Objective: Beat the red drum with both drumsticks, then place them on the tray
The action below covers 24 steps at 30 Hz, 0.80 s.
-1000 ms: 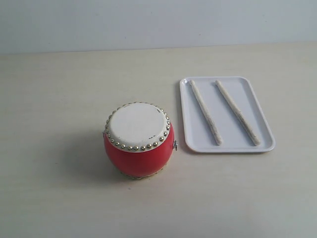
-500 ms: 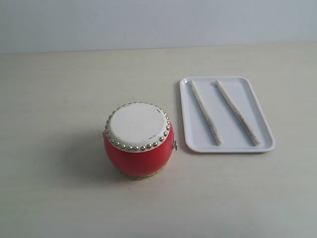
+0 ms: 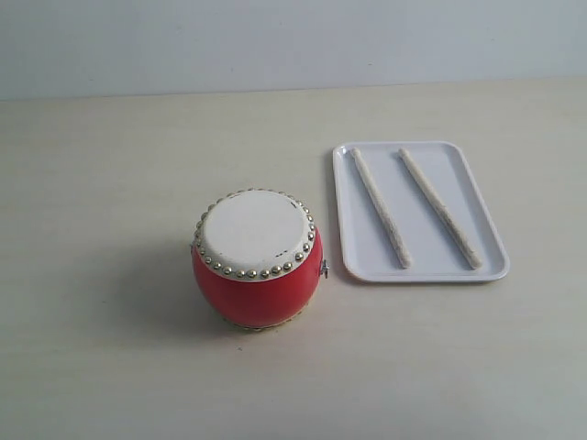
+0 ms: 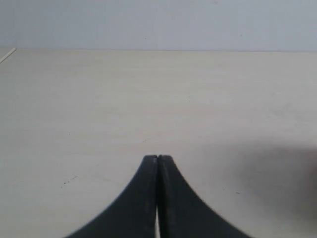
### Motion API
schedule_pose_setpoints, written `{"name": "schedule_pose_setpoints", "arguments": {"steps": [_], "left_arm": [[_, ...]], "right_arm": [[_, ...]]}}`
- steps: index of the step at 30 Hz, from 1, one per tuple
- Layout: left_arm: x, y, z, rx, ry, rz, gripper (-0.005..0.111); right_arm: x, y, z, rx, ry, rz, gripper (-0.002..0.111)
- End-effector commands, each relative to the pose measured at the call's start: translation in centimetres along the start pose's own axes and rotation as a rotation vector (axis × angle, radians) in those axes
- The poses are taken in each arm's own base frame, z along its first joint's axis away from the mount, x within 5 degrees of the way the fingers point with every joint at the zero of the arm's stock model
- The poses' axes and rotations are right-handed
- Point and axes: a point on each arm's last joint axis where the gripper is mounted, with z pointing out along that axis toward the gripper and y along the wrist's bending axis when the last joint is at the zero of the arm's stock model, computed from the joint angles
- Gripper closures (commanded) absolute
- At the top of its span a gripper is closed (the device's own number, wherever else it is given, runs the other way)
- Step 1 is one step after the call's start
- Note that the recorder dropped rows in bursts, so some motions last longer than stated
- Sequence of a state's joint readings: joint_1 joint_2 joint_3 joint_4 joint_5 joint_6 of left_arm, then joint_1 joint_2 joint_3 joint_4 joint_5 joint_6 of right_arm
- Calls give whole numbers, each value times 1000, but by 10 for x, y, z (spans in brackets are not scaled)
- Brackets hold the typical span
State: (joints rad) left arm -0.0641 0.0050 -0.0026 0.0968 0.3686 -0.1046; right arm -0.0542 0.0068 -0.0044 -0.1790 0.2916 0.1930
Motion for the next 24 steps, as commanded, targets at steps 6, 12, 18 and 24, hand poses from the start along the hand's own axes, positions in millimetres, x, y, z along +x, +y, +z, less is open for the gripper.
{"name": "schedule_pose_setpoints", "arguments": {"steps": [6,12,18,24], "left_arm": [[0,0,0,4,-4,-4,107],[0,0,0,4,-4,-4,107],[0,0,0,4,-4,-4,107],[0,0,0,4,-4,-4,107]], "right_arm": [[1,0,0,3,-4,-2,108],[1,0,0,-1,-3,9,108],[1,0,0,-1,-3,9,108],[1,0,0,-1,-3,7,108]]}}
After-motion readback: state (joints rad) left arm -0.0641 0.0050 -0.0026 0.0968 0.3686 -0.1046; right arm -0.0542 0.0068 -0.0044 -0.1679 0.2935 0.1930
